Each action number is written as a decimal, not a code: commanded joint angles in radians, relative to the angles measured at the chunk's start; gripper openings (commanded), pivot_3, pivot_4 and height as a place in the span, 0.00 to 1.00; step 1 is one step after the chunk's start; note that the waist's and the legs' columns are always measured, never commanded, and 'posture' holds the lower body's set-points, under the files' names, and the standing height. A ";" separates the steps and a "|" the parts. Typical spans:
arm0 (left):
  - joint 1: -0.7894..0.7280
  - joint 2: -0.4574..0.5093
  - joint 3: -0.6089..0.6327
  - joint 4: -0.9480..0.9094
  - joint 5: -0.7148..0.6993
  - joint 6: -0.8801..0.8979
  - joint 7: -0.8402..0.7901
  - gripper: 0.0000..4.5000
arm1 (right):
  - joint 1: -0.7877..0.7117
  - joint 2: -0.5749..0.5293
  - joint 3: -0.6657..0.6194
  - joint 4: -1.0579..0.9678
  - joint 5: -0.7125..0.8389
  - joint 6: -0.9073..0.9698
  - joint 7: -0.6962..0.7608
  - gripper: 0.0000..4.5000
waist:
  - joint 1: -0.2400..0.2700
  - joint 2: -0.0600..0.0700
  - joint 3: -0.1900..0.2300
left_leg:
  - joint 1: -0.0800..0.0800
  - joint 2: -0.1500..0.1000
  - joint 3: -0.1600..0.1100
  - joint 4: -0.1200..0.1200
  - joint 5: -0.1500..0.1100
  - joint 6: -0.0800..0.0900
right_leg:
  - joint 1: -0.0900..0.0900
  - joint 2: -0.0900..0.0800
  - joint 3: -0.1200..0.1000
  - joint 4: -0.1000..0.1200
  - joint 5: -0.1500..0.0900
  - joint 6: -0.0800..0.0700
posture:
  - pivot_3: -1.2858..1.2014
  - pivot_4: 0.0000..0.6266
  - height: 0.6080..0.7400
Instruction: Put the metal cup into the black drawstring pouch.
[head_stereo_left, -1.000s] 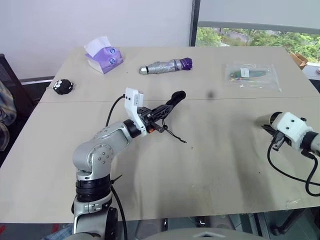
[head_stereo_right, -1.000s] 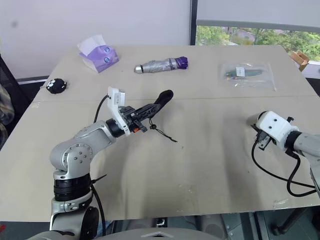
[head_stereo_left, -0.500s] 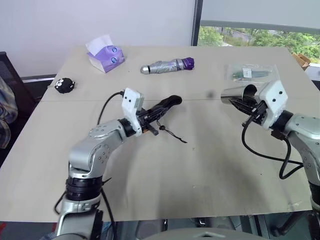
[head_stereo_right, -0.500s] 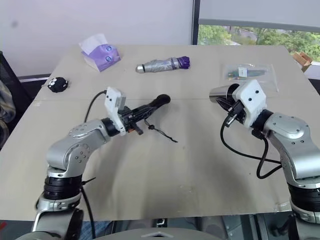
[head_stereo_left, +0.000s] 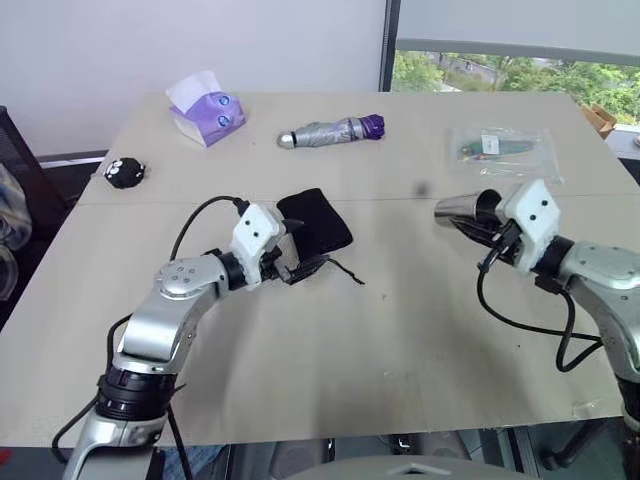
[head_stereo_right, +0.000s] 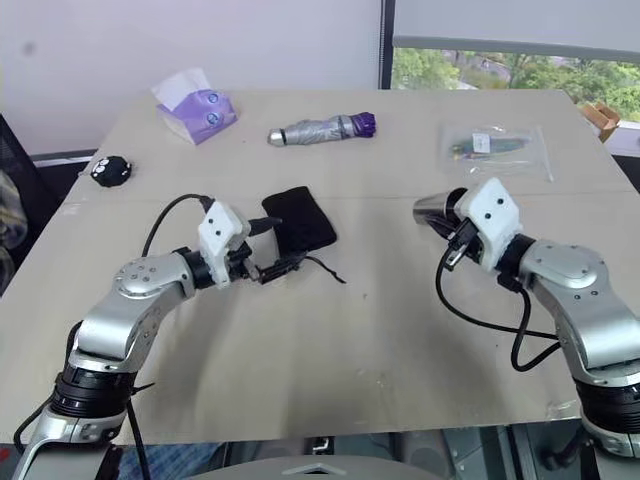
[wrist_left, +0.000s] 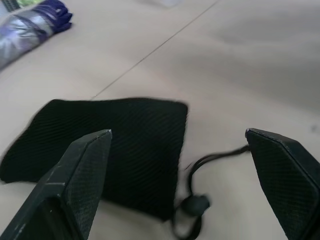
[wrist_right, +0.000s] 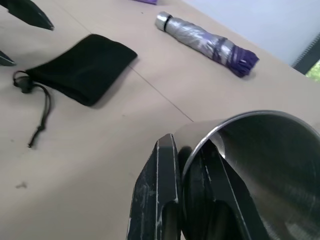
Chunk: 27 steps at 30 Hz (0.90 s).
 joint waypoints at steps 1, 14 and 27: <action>0.001 0.011 -0.037 0.080 0.132 -0.190 0.028 0.98 | -0.008 0.015 0.000 -0.062 0.011 -0.011 -0.019 0.00 | 0.002 0.000 0.000 | 0.000 0.000 0.000 0.000 0.000 0.000 | 0.000 0.000 0.000 0.000 0.000 0.000 | 0.52 0.24 1.00; -0.034 -0.101 -0.015 0.317 0.140 -0.341 0.042 0.98 | 0.094 0.073 0.029 -0.224 0.156 0.086 -0.050 0.00 | -0.001 0.000 0.000 | 0.000 0.001 0.000 0.000 0.000 0.000 | 0.000 -0.001 -0.001 0.001 0.000 0.000 | 0.52 0.24 1.00; -0.141 -0.108 -0.016 0.404 0.129 -0.326 -0.017 0.82 | 0.138 0.107 0.061 -0.261 0.144 0.078 -0.133 0.00 | 0.000 -0.001 0.000 | -0.001 0.000 0.000 0.000 0.000 0.000 | 0.000 -0.001 -0.002 0.000 0.002 0.004 | 0.52 0.24 1.00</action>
